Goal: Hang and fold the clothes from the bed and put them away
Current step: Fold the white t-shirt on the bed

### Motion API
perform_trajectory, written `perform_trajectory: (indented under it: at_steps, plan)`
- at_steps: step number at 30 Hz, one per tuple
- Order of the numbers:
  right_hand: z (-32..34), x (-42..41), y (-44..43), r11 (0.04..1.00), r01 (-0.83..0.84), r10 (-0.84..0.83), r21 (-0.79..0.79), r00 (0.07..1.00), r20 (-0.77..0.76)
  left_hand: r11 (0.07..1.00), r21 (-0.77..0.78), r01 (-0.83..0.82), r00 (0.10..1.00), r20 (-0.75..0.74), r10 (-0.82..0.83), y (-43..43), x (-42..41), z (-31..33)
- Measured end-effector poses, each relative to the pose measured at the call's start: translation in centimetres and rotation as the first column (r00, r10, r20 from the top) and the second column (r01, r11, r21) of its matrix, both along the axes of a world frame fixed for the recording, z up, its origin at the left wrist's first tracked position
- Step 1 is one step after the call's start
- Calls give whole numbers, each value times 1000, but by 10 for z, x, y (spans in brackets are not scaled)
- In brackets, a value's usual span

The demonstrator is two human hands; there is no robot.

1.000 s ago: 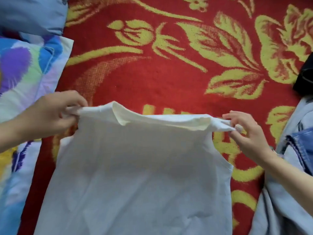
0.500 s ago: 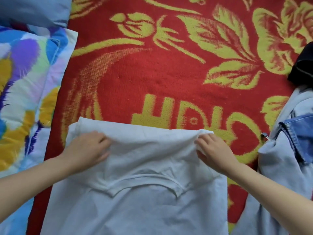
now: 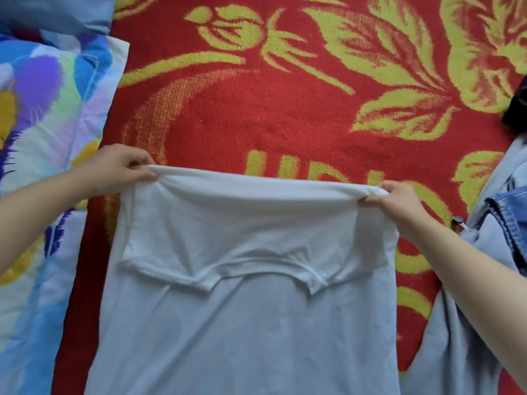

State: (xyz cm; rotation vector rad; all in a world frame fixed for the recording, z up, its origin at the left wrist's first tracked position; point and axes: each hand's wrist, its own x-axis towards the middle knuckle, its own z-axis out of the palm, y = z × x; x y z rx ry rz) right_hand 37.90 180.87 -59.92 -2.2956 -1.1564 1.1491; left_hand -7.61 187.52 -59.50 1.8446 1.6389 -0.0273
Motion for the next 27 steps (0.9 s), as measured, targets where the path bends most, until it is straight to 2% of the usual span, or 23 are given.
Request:
perform_trajectory:
  at_steps: [2,6,9,12,15,16,17,18,20,22,24,25,27]
  plan:
    - [2,1,7,997,78,-78,-1,997,-27,999,26,-43,998,54,41,8,0,1]
    - [0,3,9,1000,19,-19,-3,999,-49,997,24,-76,986,147,72,4,9,1]
    - [8,11,4,991,-123,122,56,992,13,987,45,-154,961,239,139,-5,3,14]
    - [19,18,-17,955,-281,270,93,955,121,974,-10,-227,918,330,218,-26,-5,32]
    - [30,20,-51,891,-403,369,210,911,184,978,-54,-199,910,361,205,-58,-12,44]
    - [32,20,-63,816,-504,441,282,859,260,985,-57,-163,918,356,172,-70,-14,46]
    - [33,19,-77,715,-627,505,309,769,392,990,-64,-124,927,348,139,-82,-17,48]
    - [32,19,-91,614,-732,528,296,659,535,990,-91,-107,929,346,132,-93,-19,48]
    - [27,19,-118,447,-868,552,216,458,697,981,-164,-100,922,356,153,-117,-23,48]
    - [20,17,-146,351,-922,563,161,346,751,977,-211,30,925,376,53,-143,-26,43]
    - [12,17,-173,282,-953,614,108,266,743,961,-151,232,926,338,-171,-171,-34,27]
    - [8,18,-186,240,-968,650,79,220,727,942,-120,312,917,298,-265,-183,-38,18]
    - [1,18,-205,168,-986,732,-15,115,671,876,-163,454,887,174,-427,-208,-38,7]
